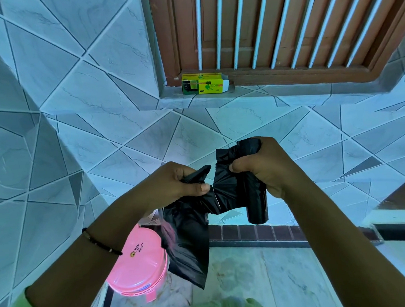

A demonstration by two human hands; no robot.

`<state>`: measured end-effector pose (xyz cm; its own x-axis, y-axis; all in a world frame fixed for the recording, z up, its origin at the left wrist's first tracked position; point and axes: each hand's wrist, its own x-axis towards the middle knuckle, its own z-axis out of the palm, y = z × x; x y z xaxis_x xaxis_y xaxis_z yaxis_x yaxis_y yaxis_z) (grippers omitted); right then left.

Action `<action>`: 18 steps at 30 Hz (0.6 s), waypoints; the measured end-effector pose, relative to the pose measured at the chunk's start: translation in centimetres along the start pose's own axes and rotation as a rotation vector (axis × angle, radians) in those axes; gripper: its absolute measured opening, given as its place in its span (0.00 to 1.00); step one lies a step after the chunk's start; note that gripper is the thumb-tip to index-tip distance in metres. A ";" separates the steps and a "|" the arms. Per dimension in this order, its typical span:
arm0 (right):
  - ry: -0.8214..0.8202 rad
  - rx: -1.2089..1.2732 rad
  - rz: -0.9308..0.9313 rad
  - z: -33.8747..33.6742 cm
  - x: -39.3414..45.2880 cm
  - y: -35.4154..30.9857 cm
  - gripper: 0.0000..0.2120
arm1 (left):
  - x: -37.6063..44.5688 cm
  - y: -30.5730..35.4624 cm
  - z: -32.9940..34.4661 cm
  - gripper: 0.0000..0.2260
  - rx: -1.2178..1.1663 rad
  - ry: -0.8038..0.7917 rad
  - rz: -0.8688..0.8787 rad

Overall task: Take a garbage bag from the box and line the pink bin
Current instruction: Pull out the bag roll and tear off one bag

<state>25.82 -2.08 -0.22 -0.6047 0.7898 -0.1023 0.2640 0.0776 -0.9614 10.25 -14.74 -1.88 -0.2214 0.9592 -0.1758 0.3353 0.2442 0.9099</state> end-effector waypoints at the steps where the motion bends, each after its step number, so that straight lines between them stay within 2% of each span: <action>1: 0.013 0.009 -0.005 0.0 -0.1 -0.1 0.13 | 0.1 -0.1 0.0 0.05 -0.018 0.026 -0.007; 5: 0.030 -0.001 -0.008 -0.4 -0.2 -0.5 0.07 | 0.2 -0.6 0.0 0.11 0.092 0.146 -0.023; 8: 0.053 -0.066 -0.021 -0.5 0.0 -0.8 0.10 | 0.1 -0.5 0.1 0.13 0.188 0.095 -0.019; 11: 0.057 -0.098 -0.020 -0.4 0.0 -0.9 0.12 | 0.2 -0.4 0.3 0.22 0.245 0.038 -0.047; 14: 0.048 -0.116 -0.023 -0.4 -0.2 -1.0 0.11 | 0.3 -0.6 0.7 0.18 0.339 0.078 -0.092; 18: 0.035 -0.137 -0.052 -0.3 -0.2 -1.4 0.08 | 0.4 -0.9 1.4 0.16 0.578 0.156 -0.042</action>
<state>25.83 -2.17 1.20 -0.5946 0.8029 -0.0420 0.3345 0.1995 -0.9210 11.10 -14.35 -3.28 -0.3625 0.9254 -0.1106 0.7574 0.3617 0.5437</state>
